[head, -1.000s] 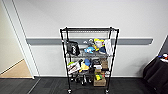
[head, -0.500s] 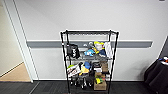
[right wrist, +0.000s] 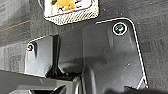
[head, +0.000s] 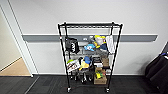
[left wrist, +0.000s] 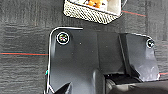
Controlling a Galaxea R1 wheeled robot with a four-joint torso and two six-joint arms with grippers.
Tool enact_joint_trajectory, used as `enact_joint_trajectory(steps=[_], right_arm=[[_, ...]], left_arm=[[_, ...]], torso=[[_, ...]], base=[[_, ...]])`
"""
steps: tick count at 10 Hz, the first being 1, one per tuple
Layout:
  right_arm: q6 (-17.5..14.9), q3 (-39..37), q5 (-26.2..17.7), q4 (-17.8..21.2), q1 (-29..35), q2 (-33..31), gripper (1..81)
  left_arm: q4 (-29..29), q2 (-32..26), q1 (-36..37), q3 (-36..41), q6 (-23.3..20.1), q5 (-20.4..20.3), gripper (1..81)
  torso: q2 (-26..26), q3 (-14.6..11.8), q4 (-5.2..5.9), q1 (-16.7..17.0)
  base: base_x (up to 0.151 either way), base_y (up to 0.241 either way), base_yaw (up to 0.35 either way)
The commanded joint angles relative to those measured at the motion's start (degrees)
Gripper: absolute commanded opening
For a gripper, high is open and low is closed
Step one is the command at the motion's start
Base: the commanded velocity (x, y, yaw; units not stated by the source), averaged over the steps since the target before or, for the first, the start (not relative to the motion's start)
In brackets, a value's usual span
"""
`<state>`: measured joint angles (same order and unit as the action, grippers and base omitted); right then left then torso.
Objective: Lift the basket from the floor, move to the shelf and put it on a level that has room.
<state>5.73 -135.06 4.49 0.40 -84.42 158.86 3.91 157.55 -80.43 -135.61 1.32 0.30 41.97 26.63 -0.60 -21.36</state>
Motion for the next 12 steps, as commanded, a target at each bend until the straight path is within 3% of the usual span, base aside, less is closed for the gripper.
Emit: enact_joint_trajectory(steps=[1, 4, 6, 9, 12], right_arm=[[0.2, 0.6, -3.2, 0.5, 3.9, -1.1, 81.1], [0.4, 0.5, -3.3, 0.5, 5.5, -1.1, 81.1], [0.3, -0.1, -3.3, 1.0, 6.8, -1.1, 81.1], [0.3, -0.9, -3.4, 1.4, 8.9, -0.9, 81.1], [0.3, -2.9, -3.4, 1.5, 9.7, 0.3, 81.1]], left_arm=[[1.4, -3.5, 3.8, 3.7, -0.2, 3.6, 81.1], [4.8, -4.9, 5.1, 5.5, 0.0, 3.7, 81.1], [6.5, -5.0, 6.4, 5.4, -0.1, 3.8, 81.1], [8.0, -4.9, 9.6, 5.2, 0.0, 6.5, 81.1], [8.4, -5.1, 11.0, 5.1, 0.0, 6.7, 81.1]], torso=[[5.5, 5.1, 0.00, -3.6], [11.3, 10.6, 0.00, -7.3], [15.2, 8.9, 0.00, -9.8], [19.7, 10.7, 0.00, -12.7], [25.6, 10.7, 0.00, -16.4]], base=[[0.000, 0.000, 0.000], [0.000, 0.000, 0.000], [0.000, 0.000, 0.000], [0.000, 0.000, 0.000], [0.000, 0.000, 0.000]])
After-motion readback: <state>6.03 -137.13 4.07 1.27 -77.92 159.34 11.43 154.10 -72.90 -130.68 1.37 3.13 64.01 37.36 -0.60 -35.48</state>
